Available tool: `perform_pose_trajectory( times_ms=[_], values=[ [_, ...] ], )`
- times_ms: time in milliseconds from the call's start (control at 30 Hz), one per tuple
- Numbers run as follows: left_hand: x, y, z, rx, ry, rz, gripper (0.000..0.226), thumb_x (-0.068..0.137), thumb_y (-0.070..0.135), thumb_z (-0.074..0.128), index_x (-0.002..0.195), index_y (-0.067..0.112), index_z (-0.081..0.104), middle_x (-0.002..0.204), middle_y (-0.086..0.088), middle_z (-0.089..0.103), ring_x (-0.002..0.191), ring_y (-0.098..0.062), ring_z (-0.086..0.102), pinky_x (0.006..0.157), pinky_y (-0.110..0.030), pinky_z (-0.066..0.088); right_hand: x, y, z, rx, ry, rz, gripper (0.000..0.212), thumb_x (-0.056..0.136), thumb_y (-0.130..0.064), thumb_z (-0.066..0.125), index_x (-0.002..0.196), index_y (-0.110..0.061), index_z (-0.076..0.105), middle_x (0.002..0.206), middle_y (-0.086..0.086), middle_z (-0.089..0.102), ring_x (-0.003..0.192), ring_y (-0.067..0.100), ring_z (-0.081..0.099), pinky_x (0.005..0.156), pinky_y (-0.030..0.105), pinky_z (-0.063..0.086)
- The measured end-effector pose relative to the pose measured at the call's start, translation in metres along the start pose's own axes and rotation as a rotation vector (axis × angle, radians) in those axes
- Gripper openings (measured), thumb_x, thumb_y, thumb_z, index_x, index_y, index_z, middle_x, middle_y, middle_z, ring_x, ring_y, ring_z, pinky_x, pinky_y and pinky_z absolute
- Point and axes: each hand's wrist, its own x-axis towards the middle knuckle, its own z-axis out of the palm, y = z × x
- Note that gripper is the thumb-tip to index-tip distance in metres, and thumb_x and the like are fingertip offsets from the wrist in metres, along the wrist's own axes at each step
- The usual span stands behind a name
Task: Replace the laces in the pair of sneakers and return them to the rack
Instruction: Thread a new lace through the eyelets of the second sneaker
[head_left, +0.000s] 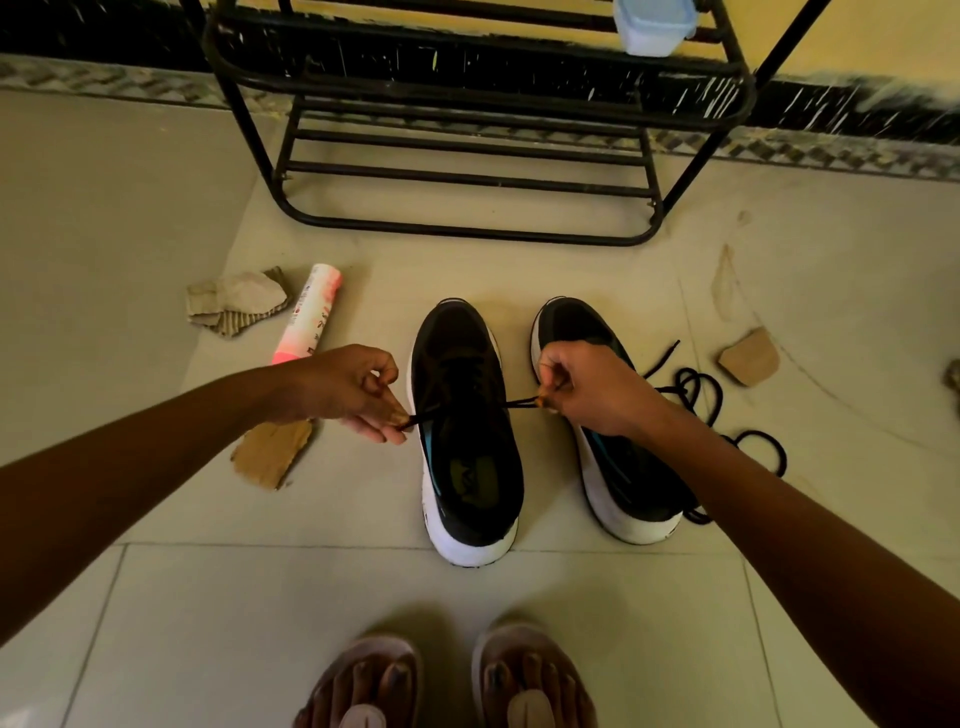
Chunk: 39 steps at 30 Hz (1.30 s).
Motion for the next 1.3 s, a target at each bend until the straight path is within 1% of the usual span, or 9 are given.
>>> perform_pose_trajectory(
  times_ms=[133,333,467,567,667,867,967,1200,1300],
  values=[
    [0.005,-0.007,0.001,0.025,0.017,-0.044,0.027,0.080,-0.003,0.065,0.082,0.008,0.040,0.092,-0.021,0.071,0.076,-0.022,0.072,0.070,-0.030,0.059,0.000,0.003,0.000,-0.039,-0.021,0.032,0.035,0.084,-0.002,0.063,0.066,-0.025,0.045,0.073,-0.003,0.056,0.072,0.013,0.057,0.058,0.016,0.038],
    [0.005,-0.008,0.008,0.060,0.073,0.000,0.026,0.083,-0.001,0.064,0.082,0.008,0.040,0.090,-0.016,0.072,0.069,-0.017,0.071,0.058,-0.022,0.056,-0.002,0.003,0.003,-0.041,-0.032,0.026,0.032,0.085,0.001,0.059,0.069,-0.024,0.047,0.076,-0.003,0.057,0.070,0.007,0.054,0.057,0.011,0.036],
    [-0.001,-0.011,0.023,-0.036,0.262,0.110,0.021,0.080,0.003,0.069,0.088,0.013,0.052,0.099,-0.005,0.069,0.088,-0.018,0.063,0.068,-0.025,0.048,-0.007,0.003,0.002,0.068,-0.041,-0.041,0.018,0.085,-0.001,0.060,0.086,-0.018,0.057,0.087,0.002,0.064,0.080,0.011,0.062,0.070,0.013,0.046],
    [-0.006,-0.013,0.037,-0.139,0.385,0.085,0.060,0.060,0.035,0.081,0.112,0.019,0.057,0.119,-0.001,0.061,0.103,-0.021,0.061,0.080,-0.029,0.048,-0.012,0.007,-0.008,0.140,0.070,-0.051,0.016,0.082,-0.011,0.069,0.090,-0.021,0.059,0.090,-0.001,0.064,0.081,0.010,0.060,0.070,0.009,0.044],
    [-0.010,-0.016,0.058,-0.008,0.339,-0.034,0.103,0.047,0.052,0.080,0.139,0.026,0.040,0.133,0.008,0.049,0.118,-0.019,0.052,0.095,-0.034,0.046,-0.018,0.013,-0.025,0.125,0.202,0.010,0.020,0.081,-0.018,0.072,0.094,-0.025,0.059,0.094,-0.007,0.062,0.085,0.007,0.058,0.067,0.004,0.039],
    [-0.003,-0.030,0.100,-0.051,0.374,-0.032,0.076,0.075,0.027,0.077,0.140,0.023,0.037,0.136,0.003,0.049,0.121,-0.021,0.050,0.096,-0.036,0.047,-0.040,0.047,-0.050,0.030,0.045,0.332,0.071,0.069,-0.041,0.079,0.130,-0.024,0.048,0.133,0.009,0.045,0.120,0.025,0.049,0.094,0.033,0.044],
    [0.002,-0.034,0.104,-0.052,0.396,-0.047,0.060,0.078,0.027,0.073,0.132,0.020,0.047,0.127,0.000,0.057,0.116,-0.020,0.053,0.094,-0.040,0.050,-0.053,0.060,-0.050,0.132,-0.015,0.428,0.089,0.062,-0.040,0.082,0.139,-0.026,0.038,0.142,0.007,0.041,0.127,0.026,0.045,0.097,0.033,0.043],
    [0.008,-0.036,0.112,0.003,0.466,-0.017,0.047,0.082,0.021,0.066,0.125,0.016,0.050,0.108,0.002,0.060,0.096,-0.016,0.056,0.067,-0.017,0.043,-0.069,0.076,-0.024,0.104,-0.067,0.454,0.074,0.079,-0.020,0.073,0.142,-0.024,0.034,0.132,0.006,0.054,0.119,0.025,0.052,0.098,0.038,0.047],
    [0.011,-0.034,0.114,0.006,0.469,-0.039,0.049,0.079,0.025,0.065,0.124,0.016,0.050,0.110,0.000,0.061,0.097,-0.017,0.056,0.074,-0.023,0.045,-0.065,0.063,-0.009,0.000,-0.002,0.395,0.067,0.085,-0.015,0.062,0.145,-0.022,0.032,0.134,0.009,0.054,0.120,0.027,0.052,0.092,0.032,0.043]
  ],
)
